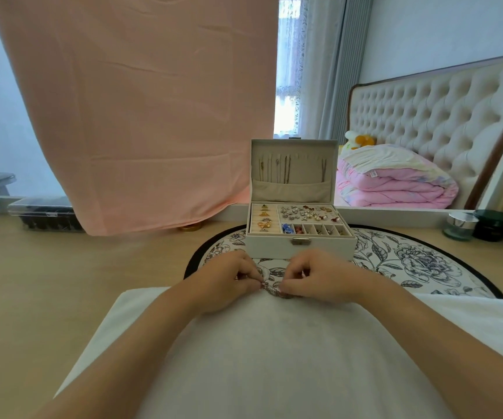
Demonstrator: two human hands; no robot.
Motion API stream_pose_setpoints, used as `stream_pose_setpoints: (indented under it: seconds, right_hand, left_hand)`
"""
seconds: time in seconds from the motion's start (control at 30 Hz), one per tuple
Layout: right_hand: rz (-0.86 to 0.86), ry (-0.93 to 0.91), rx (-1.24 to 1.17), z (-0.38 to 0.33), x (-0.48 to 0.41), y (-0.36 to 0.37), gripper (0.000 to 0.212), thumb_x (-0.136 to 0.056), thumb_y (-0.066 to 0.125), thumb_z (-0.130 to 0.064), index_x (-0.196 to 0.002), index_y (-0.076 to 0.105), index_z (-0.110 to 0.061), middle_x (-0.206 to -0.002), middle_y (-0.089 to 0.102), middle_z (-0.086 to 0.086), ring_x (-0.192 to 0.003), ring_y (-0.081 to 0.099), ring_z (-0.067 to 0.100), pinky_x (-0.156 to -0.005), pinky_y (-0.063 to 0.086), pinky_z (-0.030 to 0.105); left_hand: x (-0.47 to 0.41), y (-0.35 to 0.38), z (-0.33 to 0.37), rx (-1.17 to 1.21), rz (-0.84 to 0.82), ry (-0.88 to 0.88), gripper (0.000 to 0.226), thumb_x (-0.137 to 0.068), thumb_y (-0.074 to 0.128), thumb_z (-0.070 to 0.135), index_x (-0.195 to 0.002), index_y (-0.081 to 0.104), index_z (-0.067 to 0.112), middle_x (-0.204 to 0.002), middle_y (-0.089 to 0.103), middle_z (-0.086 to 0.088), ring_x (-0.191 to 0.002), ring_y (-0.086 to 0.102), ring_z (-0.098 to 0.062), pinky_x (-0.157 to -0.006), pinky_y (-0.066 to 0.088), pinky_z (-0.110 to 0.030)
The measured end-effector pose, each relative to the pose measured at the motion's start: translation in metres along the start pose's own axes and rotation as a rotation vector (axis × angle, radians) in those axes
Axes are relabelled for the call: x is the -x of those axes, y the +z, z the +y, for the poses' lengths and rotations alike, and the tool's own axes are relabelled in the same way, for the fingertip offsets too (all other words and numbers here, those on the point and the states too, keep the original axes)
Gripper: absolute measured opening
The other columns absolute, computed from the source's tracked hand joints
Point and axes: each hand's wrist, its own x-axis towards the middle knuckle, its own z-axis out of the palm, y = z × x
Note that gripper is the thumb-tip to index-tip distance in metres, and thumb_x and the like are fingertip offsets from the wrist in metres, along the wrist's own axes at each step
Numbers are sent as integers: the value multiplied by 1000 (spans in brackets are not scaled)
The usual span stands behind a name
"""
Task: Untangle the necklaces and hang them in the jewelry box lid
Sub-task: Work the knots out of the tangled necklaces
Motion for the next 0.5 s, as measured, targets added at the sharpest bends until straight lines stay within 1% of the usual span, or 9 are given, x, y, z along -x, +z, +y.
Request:
stream_pose_setpoints:
  seconds: [0.07, 0.13, 0.17, 0.23, 0.3, 0.33, 0.4, 0.47, 0.5]
  right_hand:
    - [27, -24, 73, 2, -2, 3, 21, -73, 76, -58, -68, 72, -38, -89, 65, -18, -88, 59, 0, -82, 52, 30]
    - [85, -94, 94, 1, -5, 9, 24, -64, 77, -63, -76, 70, -43, -97, 62, -22, -102, 54, -1, -88, 48, 29]
    - [112, -118, 41, 0, -5, 12, 23, -65, 80, -58, -79, 70, -44, -97, 63, -23, -103, 56, 0, -88, 47, 27]
    - [127, -131, -174, -2, -5, 16, 19, -73, 87, -34, -85, 73, -41, -90, 71, -19, -90, 65, 2, -81, 52, 23]
    - [101, -130, -342, -4, -5, 18, 18, -78, 84, -14, -87, 79, -29, -82, 76, -10, -75, 69, 5, -75, 56, 22]
    - [103, -120, -394, -4, -5, 19, 15, -79, 83, -9, -85, 80, -23, -78, 76, -4, -70, 69, 6, -73, 57, 23]
    - [128, -109, -451, -4, -5, 20, 14, -78, 84, -6, -79, 80, -19, -75, 76, 4, -67, 69, 11, -74, 60, 30]
    - [139, -120, -477, -1, -7, 21, 13, -78, 83, -6, -79, 80, -18, -76, 75, 6, -68, 68, 15, -77, 61, 38]
    - [138, -128, -493, -1, -7, 22, 14, -79, 82, -5, -79, 79, -19, -75, 75, 5, -68, 67, 15, -77, 60, 39]
  left_hand:
    - [5, 6, 0, 67, 18, 28, 9, -94, 68, 29, -93, 74, 35, -116, 58, 20, -107, 55, 4, -92, 40, -13]
    - [10, 10, 2, 118, 62, 55, 12, -95, 66, 27, -89, 72, 37, -116, 58, 20, -108, 54, 5, -91, 39, -12]
    - [11, 12, 2, 142, 81, 60, 13, -95, 66, 26, -89, 72, 35, -115, 58, 19, -107, 54, 5, -91, 40, -12]
    - [12, 13, 3, 179, 98, 56, 13, -96, 64, 25, -91, 74, 32, -113, 61, 16, -106, 55, 3, -92, 43, -16]
    - [12, 14, 2, 193, 118, 57, 17, -97, 64, 25, -88, 71, 37, -108, 64, 14, -103, 57, 1, -94, 46, -23]
    - [12, 14, 1, 201, 133, 55, 20, -97, 64, 25, -86, 69, 41, -106, 65, 14, -102, 58, 0, -95, 46, -26]
    - [12, 15, 0, 221, 158, 44, 21, -97, 64, 27, -85, 69, 44, -104, 66, 16, -102, 58, 1, -98, 46, -31]
    - [11, 16, -1, 196, 168, 42, 20, -97, 63, 31, -86, 70, 46, -104, 66, 22, -106, 58, 1, -107, 41, -40]
    - [12, 16, -1, 177, 172, 44, 21, -97, 62, 33, -85, 69, 50, -101, 66, 25, -105, 58, 1, -111, 37, -45]
